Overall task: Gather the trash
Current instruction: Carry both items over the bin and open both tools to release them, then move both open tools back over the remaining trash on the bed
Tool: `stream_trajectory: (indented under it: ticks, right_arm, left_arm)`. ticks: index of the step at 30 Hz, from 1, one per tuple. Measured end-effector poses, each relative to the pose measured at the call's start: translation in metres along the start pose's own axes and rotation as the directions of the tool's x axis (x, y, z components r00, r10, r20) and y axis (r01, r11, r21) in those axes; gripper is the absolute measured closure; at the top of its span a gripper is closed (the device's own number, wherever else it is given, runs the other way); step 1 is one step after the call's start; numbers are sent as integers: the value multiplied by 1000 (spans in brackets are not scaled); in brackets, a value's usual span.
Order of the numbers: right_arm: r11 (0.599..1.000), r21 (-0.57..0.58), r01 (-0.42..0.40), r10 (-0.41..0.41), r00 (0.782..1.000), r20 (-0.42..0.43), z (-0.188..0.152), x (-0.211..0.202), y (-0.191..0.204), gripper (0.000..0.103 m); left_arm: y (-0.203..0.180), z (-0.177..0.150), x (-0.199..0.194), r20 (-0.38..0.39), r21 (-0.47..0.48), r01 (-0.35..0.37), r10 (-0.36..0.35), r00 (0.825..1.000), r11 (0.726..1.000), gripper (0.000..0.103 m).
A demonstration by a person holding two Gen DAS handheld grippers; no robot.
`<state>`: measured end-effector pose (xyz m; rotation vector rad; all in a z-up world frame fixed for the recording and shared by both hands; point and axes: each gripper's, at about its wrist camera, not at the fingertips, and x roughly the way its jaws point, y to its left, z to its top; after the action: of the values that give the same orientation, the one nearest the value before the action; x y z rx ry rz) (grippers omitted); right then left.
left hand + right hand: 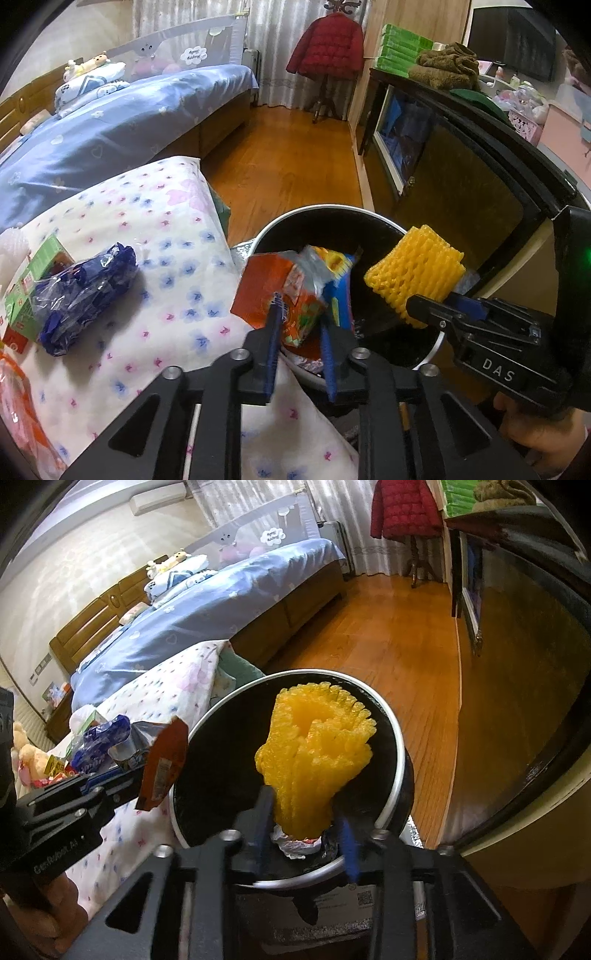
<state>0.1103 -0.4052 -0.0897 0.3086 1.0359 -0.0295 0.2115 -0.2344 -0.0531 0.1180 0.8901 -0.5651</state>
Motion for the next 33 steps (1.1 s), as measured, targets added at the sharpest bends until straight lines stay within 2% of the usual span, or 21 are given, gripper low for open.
stream_trajectory:
  ticks: [2, 6, 14, 17, 23, 27, 33]
  right_arm:
    - [1000, 11, -6, 6, 1000, -2, 1, 0, -1, 59]
    - [1000, 21, -3, 2, 1000, 10, 2, -3, -3, 55]
    - [999, 41, -14, 11, 999, 52, 1, -15, 0, 45]
    - [999, 45, -18, 15, 997, 70, 1, -21, 2, 45]
    - [999, 44, -14, 10, 996, 92, 2, -30, 4, 45]
    - [999, 50, -14, 9, 996, 94, 2, -32, 3, 44]
    - [998, 46, -32, 28, 996, 90, -2, -33, 9, 44]
  left_arm:
    - [1, -1, 0, -2, -2, -6, 6, 1000, 1000, 77]
    - [6, -4, -6, 18, -25, -43, 43, 999, 999, 50]
    - [14, -14, -21, 42, -66, -39, 41, 998, 997, 48]
    - [13, -18, -23, 45, -65, -37, 40, 998, 997, 48]
    - [7, -14, -30, 76, -57, 11, -7, 997, 998, 48]
    - [3, -14, -35, 88, -39, 6, -2, 996, 999, 48]
    - [18, -27, -47, 89, -77, -7, 13, 996, 997, 48]
